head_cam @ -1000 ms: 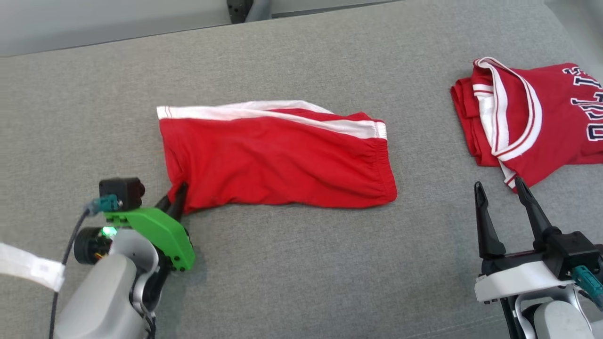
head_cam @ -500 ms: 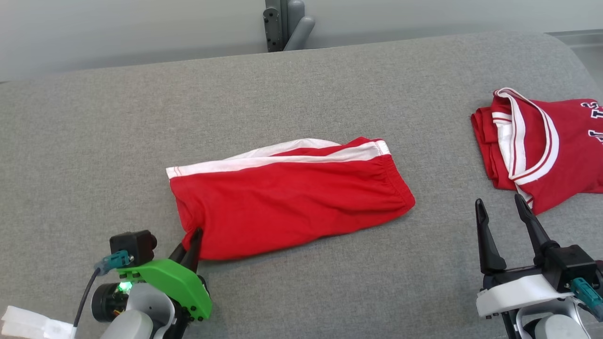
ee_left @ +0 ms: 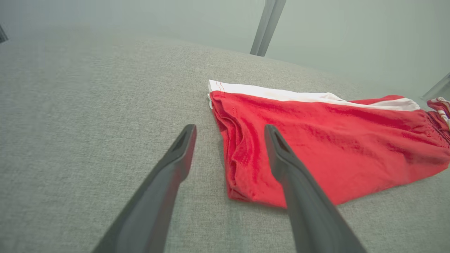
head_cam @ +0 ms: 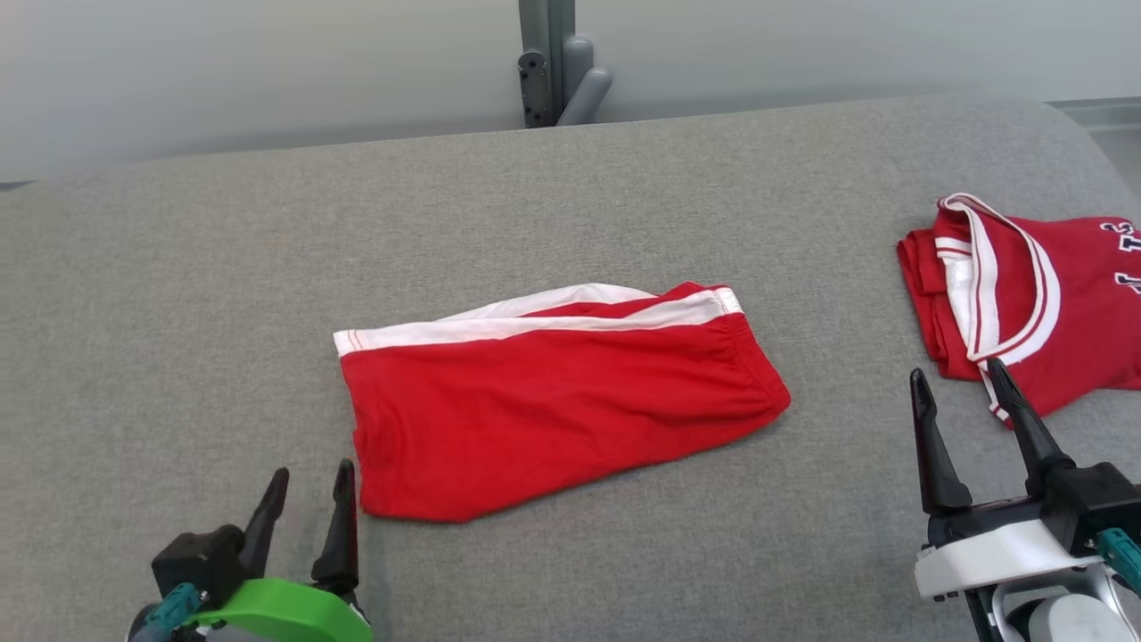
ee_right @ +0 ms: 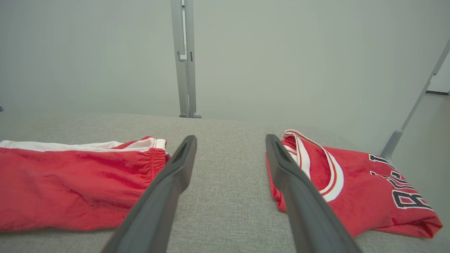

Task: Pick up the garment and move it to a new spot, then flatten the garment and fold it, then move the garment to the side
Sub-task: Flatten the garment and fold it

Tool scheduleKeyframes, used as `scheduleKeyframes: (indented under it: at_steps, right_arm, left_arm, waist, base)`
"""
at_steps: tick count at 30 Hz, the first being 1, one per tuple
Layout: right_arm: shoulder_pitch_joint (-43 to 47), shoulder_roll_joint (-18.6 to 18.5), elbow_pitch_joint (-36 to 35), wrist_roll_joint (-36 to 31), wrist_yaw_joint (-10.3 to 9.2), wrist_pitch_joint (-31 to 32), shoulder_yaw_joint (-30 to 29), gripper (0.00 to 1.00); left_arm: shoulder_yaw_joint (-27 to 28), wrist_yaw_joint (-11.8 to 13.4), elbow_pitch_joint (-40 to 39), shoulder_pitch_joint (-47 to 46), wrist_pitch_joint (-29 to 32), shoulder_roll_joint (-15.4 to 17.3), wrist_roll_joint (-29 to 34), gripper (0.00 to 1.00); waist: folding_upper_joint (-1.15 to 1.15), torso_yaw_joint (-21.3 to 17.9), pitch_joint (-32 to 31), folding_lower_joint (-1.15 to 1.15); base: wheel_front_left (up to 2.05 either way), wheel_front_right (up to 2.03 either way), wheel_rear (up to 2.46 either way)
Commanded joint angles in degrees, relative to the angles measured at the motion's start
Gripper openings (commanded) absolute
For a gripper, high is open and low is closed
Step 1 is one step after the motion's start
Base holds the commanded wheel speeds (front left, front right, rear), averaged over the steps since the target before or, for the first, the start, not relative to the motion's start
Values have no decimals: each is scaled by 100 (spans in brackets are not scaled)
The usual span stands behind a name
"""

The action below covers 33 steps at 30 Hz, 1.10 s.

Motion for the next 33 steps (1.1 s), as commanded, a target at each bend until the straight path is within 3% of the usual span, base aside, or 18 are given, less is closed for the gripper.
scheduleKeyframes:
  at_steps: [1,8,12,17,23,33]
  right_arm:
    - [19,-46,-81,2,-7,-14,23,100]
    - [-317,-302,-54,35,-7,-14,146,100]
    - [-534,-331,82,64,-7,-14,197,100]
    - [-934,-372,674,70,-7,-14,213,100]
    - [-1306,-374,1719,46,-7,-14,316,100]
    - [-2033,-511,3415,314,-7,-14,747,100]
  left_arm:
    - [119,-25,-135,132,-50,41,128,100]
    - [1024,-547,-1182,725,-59,-235,1401,100]
    - [1290,-763,-1380,887,-59,-355,1835,100]
    - [1726,-1150,-1506,977,-60,-761,2321,100]
    - [1976,-1370,-1447,880,-61,-1069,2530,100]
    - [2105,-1467,-1356,680,-61,-1280,2662,100]
  waist:
    - [24,172,-62,0]
    - [24,681,19,0]
    - [24,848,115,0]
    - [24,1144,376,0]
    - [24,1340,593,0]
    - [24,1451,724,0]
  base:
    - [0,0,0]
    - [0,0,0]
    - [0,0,0]
    - [0,0,0]
    - [0,0,0]
    - [0,0,0]
